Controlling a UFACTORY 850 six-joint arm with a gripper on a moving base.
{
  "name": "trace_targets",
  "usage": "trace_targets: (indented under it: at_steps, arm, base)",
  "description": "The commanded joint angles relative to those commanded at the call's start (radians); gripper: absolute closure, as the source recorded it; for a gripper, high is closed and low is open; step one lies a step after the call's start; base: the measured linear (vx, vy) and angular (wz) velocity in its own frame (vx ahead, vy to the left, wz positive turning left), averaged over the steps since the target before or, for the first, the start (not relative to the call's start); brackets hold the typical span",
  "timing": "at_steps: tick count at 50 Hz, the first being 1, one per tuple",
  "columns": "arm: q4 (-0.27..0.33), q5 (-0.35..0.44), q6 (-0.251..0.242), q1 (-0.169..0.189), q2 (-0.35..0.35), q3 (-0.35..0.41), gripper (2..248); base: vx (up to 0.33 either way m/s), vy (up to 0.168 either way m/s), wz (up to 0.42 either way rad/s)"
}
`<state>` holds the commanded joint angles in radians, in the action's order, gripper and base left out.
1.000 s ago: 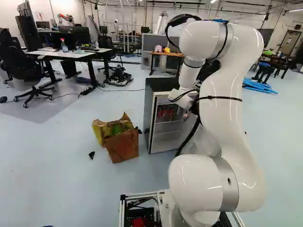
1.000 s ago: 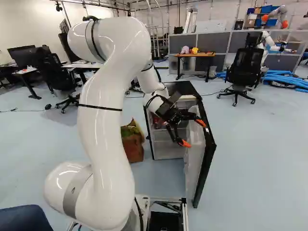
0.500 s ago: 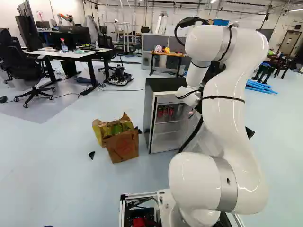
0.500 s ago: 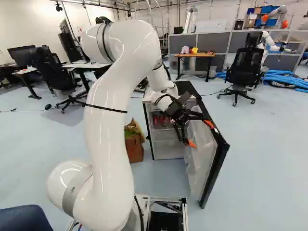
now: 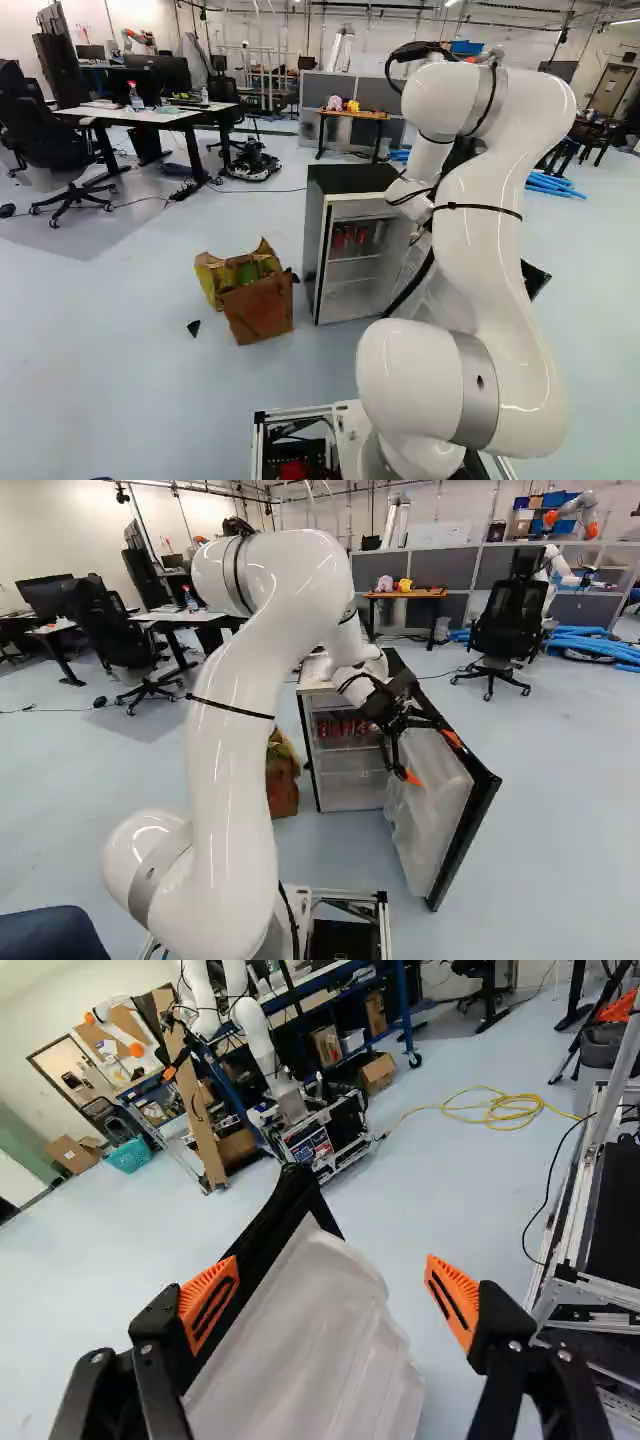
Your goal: Grab a drink from the fridge
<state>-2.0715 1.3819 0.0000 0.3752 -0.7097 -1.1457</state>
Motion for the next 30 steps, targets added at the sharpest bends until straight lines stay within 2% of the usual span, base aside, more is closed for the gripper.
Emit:
trace_targets:
  at_steps: [30]
  arm:
    - [0.000,0.000,0.000,0.061,-0.060,-0.138,3]
  base:
    - [0.000,0.000,0.000]
